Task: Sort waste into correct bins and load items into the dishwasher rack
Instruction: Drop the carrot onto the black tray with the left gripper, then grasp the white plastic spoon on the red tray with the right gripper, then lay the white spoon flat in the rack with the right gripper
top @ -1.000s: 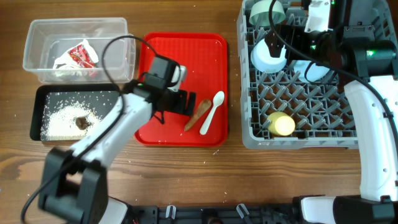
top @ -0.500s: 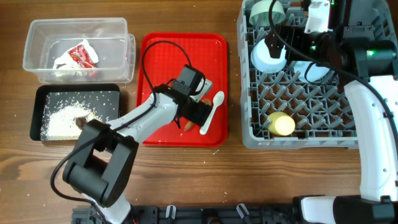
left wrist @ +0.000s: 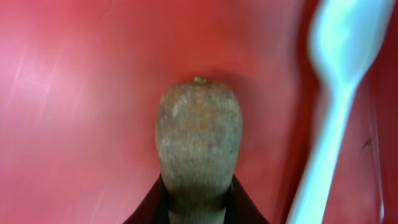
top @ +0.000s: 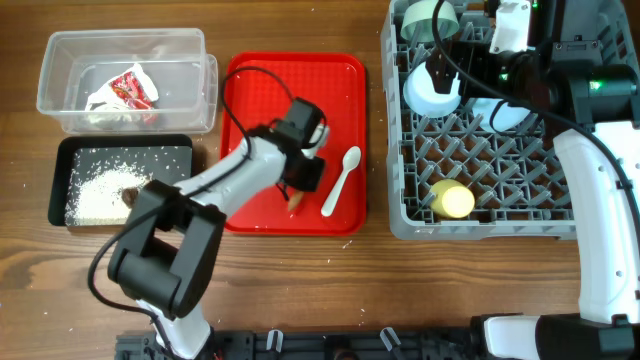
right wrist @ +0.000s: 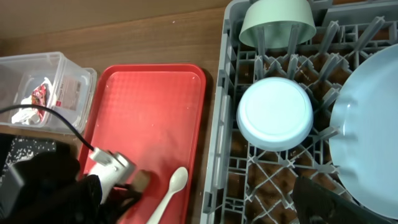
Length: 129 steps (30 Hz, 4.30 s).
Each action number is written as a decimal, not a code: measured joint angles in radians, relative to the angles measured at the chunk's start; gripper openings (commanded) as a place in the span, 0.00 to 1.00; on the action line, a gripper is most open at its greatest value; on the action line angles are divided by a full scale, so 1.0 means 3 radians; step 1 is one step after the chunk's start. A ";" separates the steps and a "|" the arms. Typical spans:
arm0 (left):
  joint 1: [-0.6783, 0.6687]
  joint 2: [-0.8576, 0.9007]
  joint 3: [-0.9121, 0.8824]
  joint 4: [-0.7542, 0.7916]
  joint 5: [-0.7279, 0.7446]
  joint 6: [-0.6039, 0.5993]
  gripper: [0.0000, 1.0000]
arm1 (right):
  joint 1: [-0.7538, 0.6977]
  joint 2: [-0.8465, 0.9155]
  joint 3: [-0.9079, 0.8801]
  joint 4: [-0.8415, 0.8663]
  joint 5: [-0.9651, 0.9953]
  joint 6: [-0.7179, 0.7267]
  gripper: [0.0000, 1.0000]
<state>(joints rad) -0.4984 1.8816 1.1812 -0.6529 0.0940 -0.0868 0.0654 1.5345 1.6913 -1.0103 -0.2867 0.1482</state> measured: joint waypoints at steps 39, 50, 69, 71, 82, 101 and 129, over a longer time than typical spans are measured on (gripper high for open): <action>0.2403 -0.2298 -0.0919 0.0431 0.0579 -0.1203 0.97 | 0.0020 0.0003 0.0000 0.0130 -0.0092 0.0001 1.00; 0.1944 -0.2330 -0.0917 0.0450 0.0426 -0.1059 1.00 | 0.1266 0.0608 0.0000 0.0137 0.0112 0.0669 0.82; 0.1944 -0.2330 -0.0917 0.0445 0.0409 -0.1058 1.00 | 0.1937 0.1643 -0.0799 0.0278 0.0676 0.1227 0.53; 0.1944 -0.2330 -0.0917 0.0444 0.0401 -0.1059 1.00 | 0.1937 0.1648 -0.0950 0.0436 0.0781 0.1227 0.53; 0.1944 -0.2330 -0.0917 0.0444 0.0401 -0.1058 1.00 | 0.1933 0.1607 -0.1270 0.1380 0.1223 0.1047 0.19; 0.1944 -0.2330 -0.0917 0.0443 0.0401 -0.1058 1.00 | 0.1588 0.0516 -0.0645 0.0415 0.1208 0.0548 0.04; 0.1944 -0.2330 -0.0917 0.0446 0.0401 -0.1058 1.00 | 0.0237 -0.1446 -0.1328 0.0509 0.1155 0.1092 1.00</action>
<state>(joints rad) 0.0849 1.1828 0.9062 -0.5190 0.2142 -0.4042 0.1364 1.1007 1.2930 -0.8577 0.0597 0.4759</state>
